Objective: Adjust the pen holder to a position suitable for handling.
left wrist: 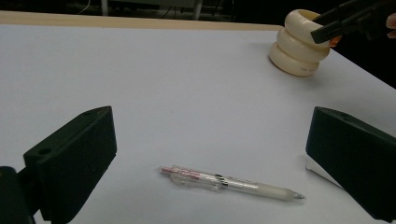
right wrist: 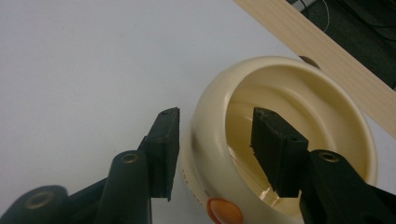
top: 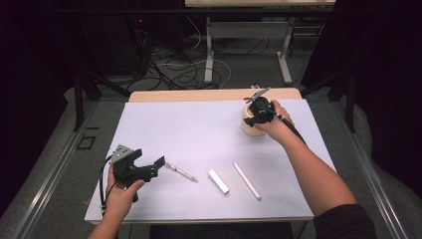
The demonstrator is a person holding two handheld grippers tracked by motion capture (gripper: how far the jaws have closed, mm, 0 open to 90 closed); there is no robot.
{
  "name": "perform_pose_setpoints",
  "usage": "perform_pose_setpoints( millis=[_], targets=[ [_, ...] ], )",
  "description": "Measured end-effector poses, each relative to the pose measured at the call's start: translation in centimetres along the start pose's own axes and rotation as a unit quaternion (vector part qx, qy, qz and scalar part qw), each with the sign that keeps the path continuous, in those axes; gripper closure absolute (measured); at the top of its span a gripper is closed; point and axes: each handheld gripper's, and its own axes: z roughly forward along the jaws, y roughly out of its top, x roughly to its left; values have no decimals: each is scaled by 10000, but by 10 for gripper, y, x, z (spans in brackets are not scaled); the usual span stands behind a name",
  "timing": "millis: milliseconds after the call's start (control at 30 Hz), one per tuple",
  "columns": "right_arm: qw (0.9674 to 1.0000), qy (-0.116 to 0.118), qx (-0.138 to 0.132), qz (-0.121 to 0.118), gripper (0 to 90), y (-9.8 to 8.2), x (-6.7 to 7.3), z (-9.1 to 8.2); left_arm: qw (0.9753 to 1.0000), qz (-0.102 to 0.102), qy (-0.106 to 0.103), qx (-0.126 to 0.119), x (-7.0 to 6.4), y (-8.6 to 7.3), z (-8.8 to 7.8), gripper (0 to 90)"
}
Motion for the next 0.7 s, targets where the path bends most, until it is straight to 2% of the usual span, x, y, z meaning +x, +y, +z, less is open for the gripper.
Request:
perform_pose_setpoints(
  millis=[133,167,200,367,433,467,567,700],
  targets=[
    [9999,84,113,-31,572,0,1,3,10000,-1,-5,2,0,0,0,20],
    [10000,73,58,-21,581,0,2,5,10000,-3,-8,3,0,0,0,20],
    [9999,43,118,-74,590,0,2,5,10000,-3,-7,3,0,0,0,19],
    [9998,137,161,-25,629,1,3,8,10000,-4,-9,1,0,0,0,20],
    [9998,107,156,-21,639,1,3,8,10000,1,-8,6,0,0,0,19],
    [9997,103,202,76,646,0,4,8,10000,0,-9,8,0,0,0,20],
    [9999,87,113,-15,665,0,2,10,10000,-3,-8,7,0,0,0,19],
    [9998,72,177,-34,675,0,1,10,10000,-1,-11,6,0,0,0,20]
  ],
)
